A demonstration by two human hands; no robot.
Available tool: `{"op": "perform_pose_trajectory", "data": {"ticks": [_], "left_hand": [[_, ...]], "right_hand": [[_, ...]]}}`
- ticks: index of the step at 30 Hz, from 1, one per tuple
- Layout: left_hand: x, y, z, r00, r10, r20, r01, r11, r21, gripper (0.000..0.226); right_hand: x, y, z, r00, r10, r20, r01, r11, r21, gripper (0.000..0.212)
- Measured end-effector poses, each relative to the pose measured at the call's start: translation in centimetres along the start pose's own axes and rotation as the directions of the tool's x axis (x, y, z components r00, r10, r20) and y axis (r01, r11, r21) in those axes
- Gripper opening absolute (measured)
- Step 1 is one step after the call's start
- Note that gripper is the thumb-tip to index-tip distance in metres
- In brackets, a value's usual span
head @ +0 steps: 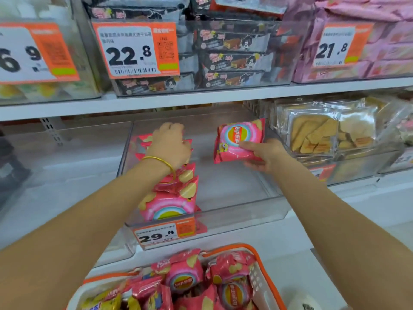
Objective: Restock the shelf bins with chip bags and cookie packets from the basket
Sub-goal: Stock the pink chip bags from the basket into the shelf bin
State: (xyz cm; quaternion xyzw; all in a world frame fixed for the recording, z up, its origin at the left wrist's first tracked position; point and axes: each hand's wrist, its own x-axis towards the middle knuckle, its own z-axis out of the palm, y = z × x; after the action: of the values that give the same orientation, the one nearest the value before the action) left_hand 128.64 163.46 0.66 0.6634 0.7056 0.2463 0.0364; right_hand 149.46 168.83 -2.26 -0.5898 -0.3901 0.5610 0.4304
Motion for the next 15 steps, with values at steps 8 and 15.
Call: {"op": "perform_pose_trajectory", "data": {"ticks": [8, 15], "left_hand": [[4.6, -4.0, 3.3, 0.96, 0.041, 0.277, -0.127, 0.945, 0.302, 0.051], [4.6, -4.6, 3.9, 0.898, -0.054, 0.437, -0.151, 0.894, 0.422, 0.051]], "right_hand": [[7.5, -1.7, 5.8, 0.854, -0.401, 0.331, 0.414, 0.14, -0.899, 0.041], [8.9, 0.6, 7.9, 0.839, -0.515, 0.174, 0.493, 0.585, -0.645, 0.066]]}}
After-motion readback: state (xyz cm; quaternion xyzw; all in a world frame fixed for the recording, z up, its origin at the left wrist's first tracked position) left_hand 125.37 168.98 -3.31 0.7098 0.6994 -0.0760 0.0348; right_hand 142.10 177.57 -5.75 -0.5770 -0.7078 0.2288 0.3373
